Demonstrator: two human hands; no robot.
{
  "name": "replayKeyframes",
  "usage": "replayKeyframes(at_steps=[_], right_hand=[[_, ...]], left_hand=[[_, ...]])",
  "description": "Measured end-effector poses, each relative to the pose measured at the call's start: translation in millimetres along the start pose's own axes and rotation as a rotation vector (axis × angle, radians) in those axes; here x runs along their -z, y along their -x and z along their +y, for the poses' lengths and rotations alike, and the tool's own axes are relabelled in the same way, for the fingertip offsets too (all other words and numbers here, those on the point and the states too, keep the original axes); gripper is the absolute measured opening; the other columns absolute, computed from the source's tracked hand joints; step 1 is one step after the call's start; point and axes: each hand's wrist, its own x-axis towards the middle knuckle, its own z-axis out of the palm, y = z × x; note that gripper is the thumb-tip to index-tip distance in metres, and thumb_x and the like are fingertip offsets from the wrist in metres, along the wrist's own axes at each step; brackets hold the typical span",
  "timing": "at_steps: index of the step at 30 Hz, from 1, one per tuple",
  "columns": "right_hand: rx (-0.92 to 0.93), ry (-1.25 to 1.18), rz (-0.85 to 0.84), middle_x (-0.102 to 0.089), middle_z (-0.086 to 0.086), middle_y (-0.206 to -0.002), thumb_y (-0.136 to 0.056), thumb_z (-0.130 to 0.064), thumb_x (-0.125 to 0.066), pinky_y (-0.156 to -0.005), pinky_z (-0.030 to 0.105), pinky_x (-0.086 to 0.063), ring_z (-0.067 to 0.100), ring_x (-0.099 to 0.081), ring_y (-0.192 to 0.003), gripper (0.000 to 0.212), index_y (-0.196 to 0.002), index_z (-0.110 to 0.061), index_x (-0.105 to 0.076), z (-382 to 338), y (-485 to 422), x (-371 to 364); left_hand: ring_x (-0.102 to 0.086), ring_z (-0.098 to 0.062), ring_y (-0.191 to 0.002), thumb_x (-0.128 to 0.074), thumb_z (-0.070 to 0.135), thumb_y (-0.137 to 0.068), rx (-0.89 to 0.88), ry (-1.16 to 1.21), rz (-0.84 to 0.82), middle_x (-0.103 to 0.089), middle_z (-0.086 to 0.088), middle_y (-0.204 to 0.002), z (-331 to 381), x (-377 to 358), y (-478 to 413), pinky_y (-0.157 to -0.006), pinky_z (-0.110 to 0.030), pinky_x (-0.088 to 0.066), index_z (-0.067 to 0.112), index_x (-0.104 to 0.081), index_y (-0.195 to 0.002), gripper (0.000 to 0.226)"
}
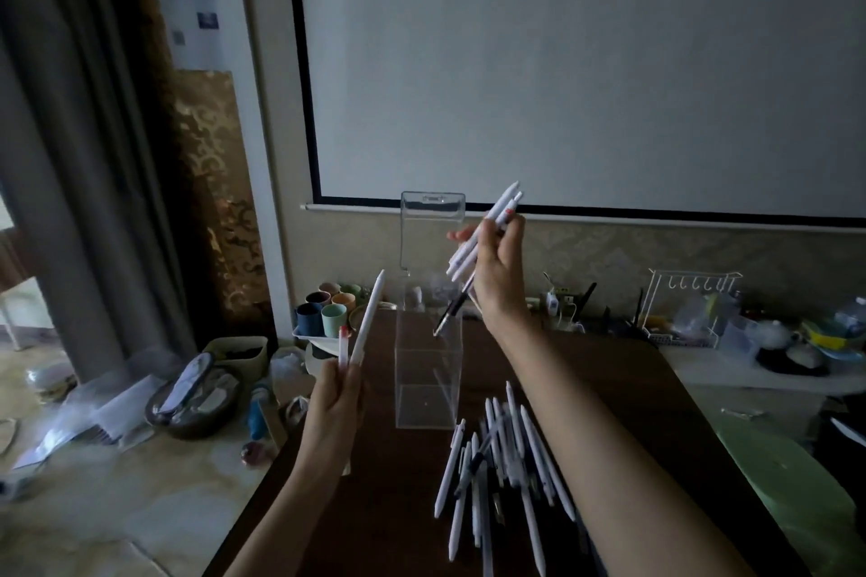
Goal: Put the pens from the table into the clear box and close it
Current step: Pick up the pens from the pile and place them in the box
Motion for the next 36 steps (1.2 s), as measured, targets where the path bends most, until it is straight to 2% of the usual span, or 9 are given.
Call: replayKeyframes(at_steps=[4,9,13,16,20,22,26,29,36], right_hand=[[0.085,0.213,-0.085,-0.057,-0.002,-0.079,-0.099,-0.016,-0.031,-0.059,0.024,-0.050,0.020,-0.060,-0.071,0.002,-0.101,-0.015,-0.029,27.2,-13.0,-31.5],[-0.174,0.306,-0.205,-0.053,-0.003,-0.077,-0.099,-0.013,-0.033,-0.065,0.033,-0.047,0.021,-0.057,-0.076,0.003,-0.101,-0.014,-0.031,77.4,7.5,-31.7],[-0.500,0.351,-0.299,-0.062,0.024,-0.107,-0.091,-0.008,-0.046,-0.085,0.035,-0.043,0.035,-0.059,-0.106,0.017,-0.108,-0.002,-0.049,97.7,9.4,-23.8],[-0.481,0.281,-0.342,-0.054,0.016,-0.128,-0.090,-0.007,-0.052,-0.094,0.030,-0.039,0.021,-0.052,-0.112,0.036,-0.125,-0.001,-0.047,76.5,10.8,-15.8],[-0.313,0.289,-0.515,-0.058,0.003,-0.093,-0.093,-0.046,-0.040,-0.072,0.019,-0.042,0.012,-0.056,-0.083,0.032,-0.101,-0.021,-0.058,33.5,42.1,-2.4],[-0.327,0.281,-0.616,-0.054,0.002,-0.073,-0.094,-0.045,-0.038,-0.059,0.015,-0.042,0.007,-0.051,-0.063,0.031,-0.087,-0.021,-0.056,22.2,60.0,-2.6],[-0.236,0.268,-0.392,-0.051,-0.002,-0.063,-0.096,-0.024,-0.044,-0.055,0.018,-0.041,0.005,-0.049,-0.055,0.022,-0.086,-0.008,-0.057,9.7,57.0,1.4],[-0.058,0.420,-0.185,-0.055,0.006,-0.067,-0.096,-0.023,-0.044,-0.054,0.028,-0.043,0.015,-0.052,-0.058,0.026,-0.090,-0.001,-0.057,4.9,34.6,14.3],[-0.244,0.641,-0.261,-0.066,0.018,-0.084,-0.091,-0.023,-0.054,-0.062,0.039,-0.048,0.031,-0.065,-0.078,0.027,-0.096,0.002,-0.061,49.6,11.2,22.6]], left_hand=[[-0.043,-0.003,-0.043,-0.039,0.013,-0.096,0.016,0.055,0.018,-0.044,-0.003,-0.063,0.4,0.0,-8.8,-0.034,-0.013,-0.036,0.013,-0.046,-0.078,0.019],[-0.041,-0.002,-0.043,-0.038,0.012,-0.096,0.036,0.052,0.004,-0.044,-0.002,-0.062,-6.2,-1.8,-11.8,-0.036,-0.011,-0.034,0.013,-0.046,-0.077,0.021],[-0.039,-0.004,-0.044,-0.038,0.011,-0.096,0.047,0.052,-0.020,-0.043,-0.003,-0.063,-9.5,-2.3,-10.1,-0.037,-0.011,-0.033,0.011,-0.044,-0.076,0.022],[-0.038,-0.004,-0.043,-0.037,0.012,-0.096,0.012,0.065,-0.061,-0.043,-0.003,-0.063,-6.9,-0.6,-8.9,-0.038,-0.013,-0.031,0.012,-0.044,-0.077,0.021],[-0.038,-0.006,-0.046,-0.038,0.016,-0.097,0.022,0.055,-0.166,-0.043,-0.002,-0.063,-2.6,-3.9,-8.2,-0.041,-0.014,-0.031,0.012,-0.045,-0.077,0.021],[-0.041,-0.005,-0.049,-0.036,0.014,-0.097,0.023,-0.004,-0.274,-0.044,-0.002,-0.065,3.5,-11.7,-5.8,-0.044,-0.015,-0.033,0.009,-0.046,-0.083,0.018],[-0.048,-0.024,-0.085,-0.040,0.032,-0.095,-0.157,-0.390,-0.240,-0.047,-0.013,-0.093,11.8,-19.6,-32.1,-0.075,-0.032,-0.045,0.018,-0.058,-0.091,0.023],[-0.054,-0.035,-0.079,-0.048,0.037,-0.090,-0.256,-0.405,-0.126,-0.055,-0.024,-0.093,35.0,-26.1,-61.5,-0.070,-0.047,-0.050,0.026,-0.063,-0.095,0.019],[-0.063,-0.025,-0.081,-0.063,0.023,-0.085,-0.123,-0.628,-0.134,-0.069,-0.015,-0.091,44.9,-63.9,-102.1,-0.069,-0.029,-0.046,0.000,-0.065,-0.102,0.029]])
